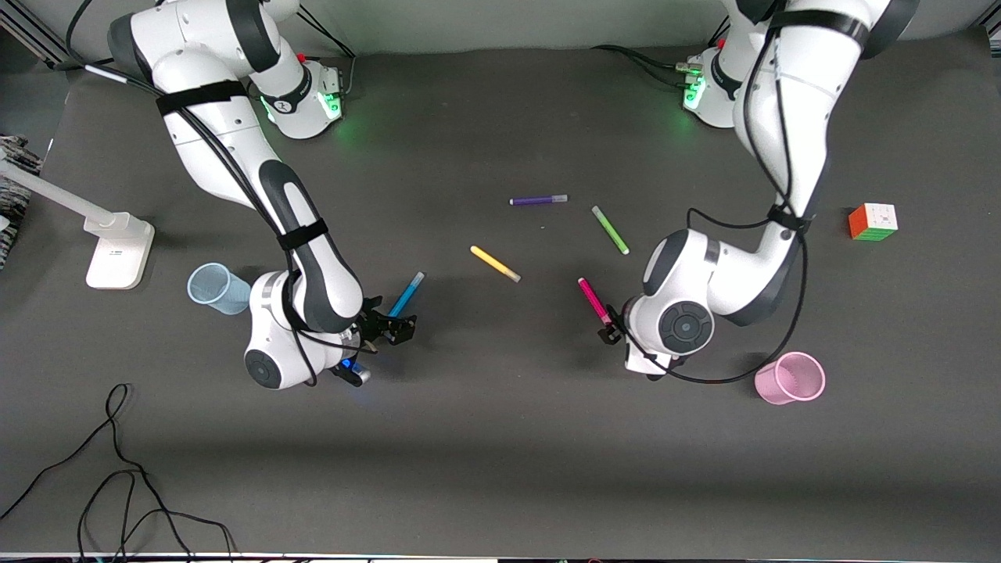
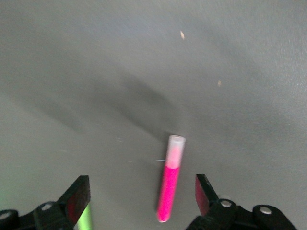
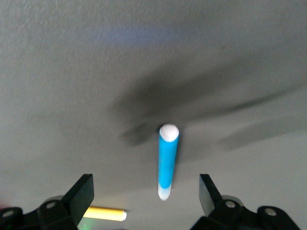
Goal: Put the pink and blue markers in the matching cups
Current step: 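Grasp the blue marker with the right gripper while the left gripper grasps the pink marker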
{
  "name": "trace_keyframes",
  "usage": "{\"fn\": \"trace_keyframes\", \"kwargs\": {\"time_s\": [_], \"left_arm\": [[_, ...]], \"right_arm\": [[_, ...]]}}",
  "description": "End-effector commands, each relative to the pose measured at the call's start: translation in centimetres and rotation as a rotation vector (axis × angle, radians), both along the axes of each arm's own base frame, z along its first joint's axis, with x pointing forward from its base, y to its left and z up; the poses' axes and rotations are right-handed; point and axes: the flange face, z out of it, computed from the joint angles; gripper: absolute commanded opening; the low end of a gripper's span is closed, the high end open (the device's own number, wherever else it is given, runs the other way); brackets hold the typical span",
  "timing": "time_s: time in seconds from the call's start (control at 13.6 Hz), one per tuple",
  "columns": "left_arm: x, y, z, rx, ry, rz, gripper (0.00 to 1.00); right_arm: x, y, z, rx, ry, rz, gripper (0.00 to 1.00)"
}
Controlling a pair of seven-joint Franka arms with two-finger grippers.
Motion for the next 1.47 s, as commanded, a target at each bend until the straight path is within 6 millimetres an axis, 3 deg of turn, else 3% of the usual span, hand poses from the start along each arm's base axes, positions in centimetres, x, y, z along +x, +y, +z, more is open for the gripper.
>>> {"fn": "trace_keyframes", "kwargs": {"time_s": [0.0,0.22,0.37,0.73,0.88,1.03,1.1,1.25,1.39], "left_arm": [[-1.4,-3.6,-1.9,-0.005,-0.008,0.059,0.98],[-2.0,-3.7,-3.9,-0.003,-0.010,0.062,0.91],[-2.1,-3.5,-4.0,-0.002,-0.002,0.052,0.87],[-2.3,-3.5,-4.3,0.002,0.004,0.049,0.58],[-2.5,-3.4,-4.4,0.005,0.007,0.046,0.50],[-2.6,-3.4,-4.6,0.006,0.008,0.046,0.38],[-2.6,-3.4,-4.5,0.005,0.007,0.046,0.30],[-2.5,-3.3,-4.4,0.006,0.009,0.045,0.00],[-2.4,-3.1,-4.1,0.004,0.010,0.041,0.00]], "right_arm": [[0.7,0.5,0.1,0.002,-0.004,-0.031,0.86],[0.7,0.4,-0.1,0.001,-0.009,-0.031,0.65],[0.7,0.3,-0.5,0.001,-0.012,-0.028,0.65],[0.7,0.0,-1.4,0.002,-0.029,-0.015,0.57],[0.7,0.0,-1.4,0.006,-0.031,-0.012,0.43],[0.7,0.0,-1.4,0.006,-0.031,-0.012,0.12],[0.7,0.1,-1.4,0.008,-0.030,-0.009,0.02],[0.7,-0.2,-1.4,0.005,-0.031,-0.007,0.00],[0.9,-0.8,-1.2,0.009,-0.035,0.006,0.00]]}}
